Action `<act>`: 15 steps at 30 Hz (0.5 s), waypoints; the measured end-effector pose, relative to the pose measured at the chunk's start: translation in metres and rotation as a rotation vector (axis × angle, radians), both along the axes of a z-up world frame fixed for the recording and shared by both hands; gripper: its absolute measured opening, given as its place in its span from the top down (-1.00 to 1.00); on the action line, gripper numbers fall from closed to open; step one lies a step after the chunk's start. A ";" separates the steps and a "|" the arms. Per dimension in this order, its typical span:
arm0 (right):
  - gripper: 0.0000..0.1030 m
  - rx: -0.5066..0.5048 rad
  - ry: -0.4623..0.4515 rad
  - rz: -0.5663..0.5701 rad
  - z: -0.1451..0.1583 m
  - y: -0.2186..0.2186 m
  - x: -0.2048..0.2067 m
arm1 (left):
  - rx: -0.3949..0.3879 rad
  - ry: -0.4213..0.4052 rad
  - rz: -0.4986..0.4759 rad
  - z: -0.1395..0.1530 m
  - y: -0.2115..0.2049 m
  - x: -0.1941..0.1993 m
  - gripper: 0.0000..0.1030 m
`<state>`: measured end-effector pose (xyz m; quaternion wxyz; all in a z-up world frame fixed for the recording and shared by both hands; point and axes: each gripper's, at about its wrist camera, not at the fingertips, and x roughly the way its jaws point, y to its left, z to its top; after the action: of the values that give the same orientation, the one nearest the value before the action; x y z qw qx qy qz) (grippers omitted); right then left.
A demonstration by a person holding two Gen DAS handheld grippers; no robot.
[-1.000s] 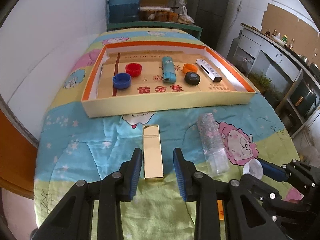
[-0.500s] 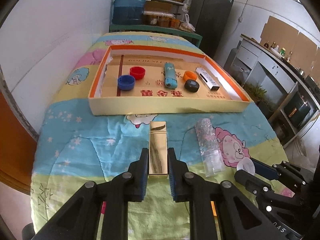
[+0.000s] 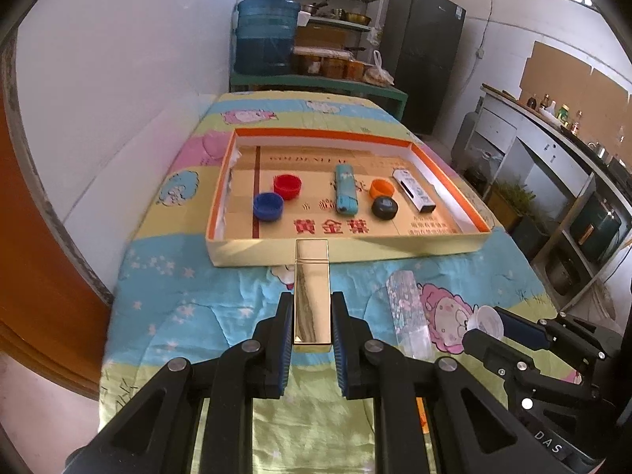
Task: Organize rigid objects
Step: 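Carry the gold box in the left gripper while the right carries the white cap toward the lid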
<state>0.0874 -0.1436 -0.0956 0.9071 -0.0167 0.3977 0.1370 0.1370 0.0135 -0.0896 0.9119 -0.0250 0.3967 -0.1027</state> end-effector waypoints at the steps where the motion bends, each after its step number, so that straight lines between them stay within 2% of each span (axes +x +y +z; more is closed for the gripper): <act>1: 0.41 -0.001 -0.002 0.002 0.001 0.001 0.001 | 0.001 -0.003 0.002 0.001 0.000 0.000 0.64; 15: 0.41 -0.011 -0.053 0.038 0.026 0.011 0.020 | 0.010 -0.045 0.009 0.020 0.002 0.009 0.64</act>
<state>0.1071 -0.1328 -0.0701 0.9145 -0.0327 0.3738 0.1513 0.1458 0.0152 -0.0695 0.9211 -0.0198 0.3765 -0.0971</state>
